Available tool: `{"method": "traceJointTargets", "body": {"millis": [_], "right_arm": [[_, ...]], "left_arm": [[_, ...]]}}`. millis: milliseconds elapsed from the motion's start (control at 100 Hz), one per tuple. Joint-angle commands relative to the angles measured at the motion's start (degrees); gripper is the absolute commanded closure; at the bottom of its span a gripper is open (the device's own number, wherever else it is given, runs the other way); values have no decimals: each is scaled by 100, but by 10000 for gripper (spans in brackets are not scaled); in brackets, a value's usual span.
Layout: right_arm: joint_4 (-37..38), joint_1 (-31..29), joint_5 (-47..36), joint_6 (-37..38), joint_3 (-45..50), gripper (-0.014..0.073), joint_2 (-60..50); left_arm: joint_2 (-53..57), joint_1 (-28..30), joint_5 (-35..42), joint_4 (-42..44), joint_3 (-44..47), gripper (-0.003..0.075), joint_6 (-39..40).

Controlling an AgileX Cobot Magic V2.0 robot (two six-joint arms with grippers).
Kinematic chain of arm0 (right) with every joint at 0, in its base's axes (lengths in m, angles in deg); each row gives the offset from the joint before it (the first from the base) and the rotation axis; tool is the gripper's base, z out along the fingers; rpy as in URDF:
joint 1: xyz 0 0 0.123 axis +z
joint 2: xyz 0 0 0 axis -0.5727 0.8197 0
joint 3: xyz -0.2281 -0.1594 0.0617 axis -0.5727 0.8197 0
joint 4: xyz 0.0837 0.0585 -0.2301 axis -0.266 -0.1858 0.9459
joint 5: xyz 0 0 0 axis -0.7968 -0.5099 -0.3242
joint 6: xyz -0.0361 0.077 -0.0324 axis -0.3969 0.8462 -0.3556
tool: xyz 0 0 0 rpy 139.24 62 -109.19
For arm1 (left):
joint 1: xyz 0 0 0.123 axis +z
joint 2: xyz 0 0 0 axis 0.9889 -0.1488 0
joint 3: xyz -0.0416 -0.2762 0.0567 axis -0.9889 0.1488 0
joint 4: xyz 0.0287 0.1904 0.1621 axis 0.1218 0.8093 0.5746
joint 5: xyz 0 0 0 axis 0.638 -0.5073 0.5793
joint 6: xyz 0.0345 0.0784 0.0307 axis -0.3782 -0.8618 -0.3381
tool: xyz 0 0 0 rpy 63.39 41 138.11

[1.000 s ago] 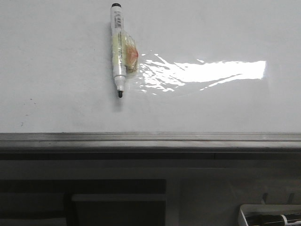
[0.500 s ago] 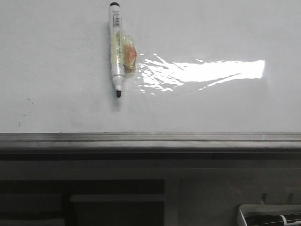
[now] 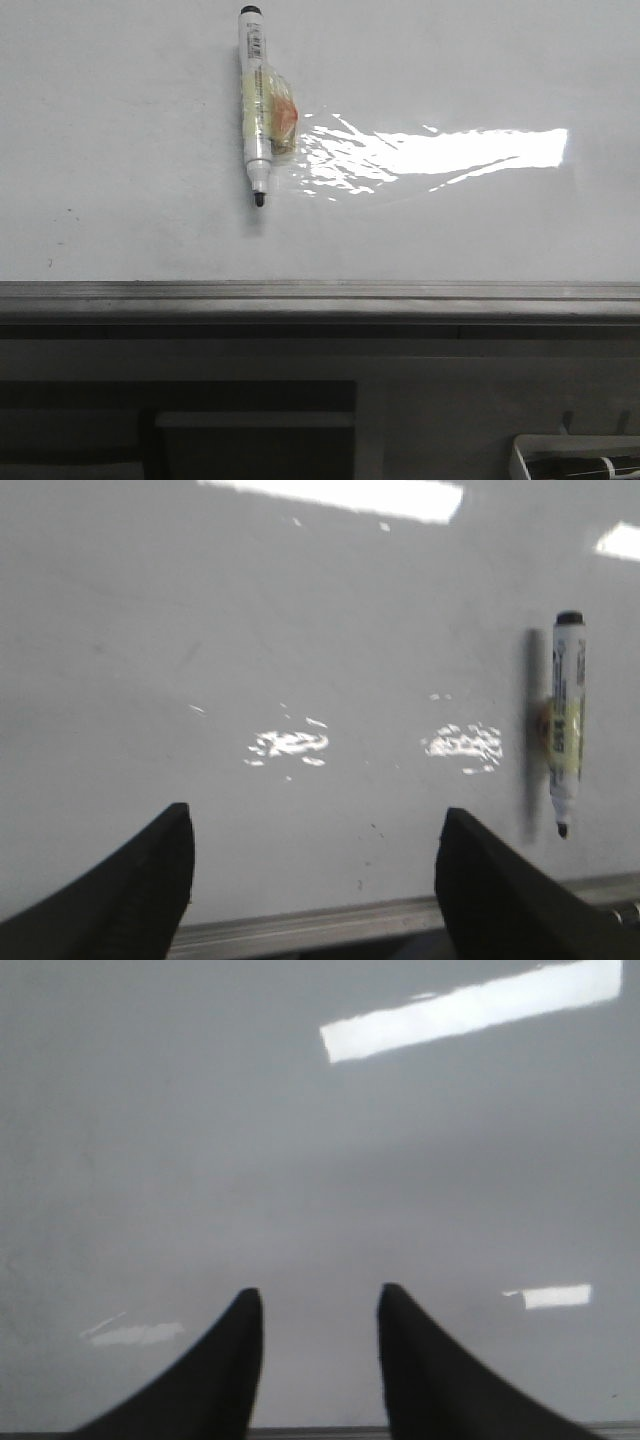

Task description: Write number 5 on whiteboard

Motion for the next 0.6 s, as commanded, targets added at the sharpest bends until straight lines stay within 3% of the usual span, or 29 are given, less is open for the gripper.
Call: {"method": "traceJointTargets", "body": {"millis": [0, 110, 220, 430, 590], "right_arm": [[-186, 134, -312, -117, -271, 145, 217], [-185, 336, -367, -117, -271, 142, 357], [-185, 479, -404, -132, -271, 142, 452], [-175, 586, -563, -141, -271, 142, 460], [-175, 586, -599, -141, -271, 142, 460]], "left_arm": [[-634, 1, -127, -1218, -408, 266, -983], [-1277, -209, -145, -2909, -470, 354, -2228], [-1773, -664, 117, -3870, -470, 366, -2994], [-2591, -1969, 931, -3665, -612, 366, -3038], [-3101, -3001, 2159, -3309, -907, 366, -2966]]}}
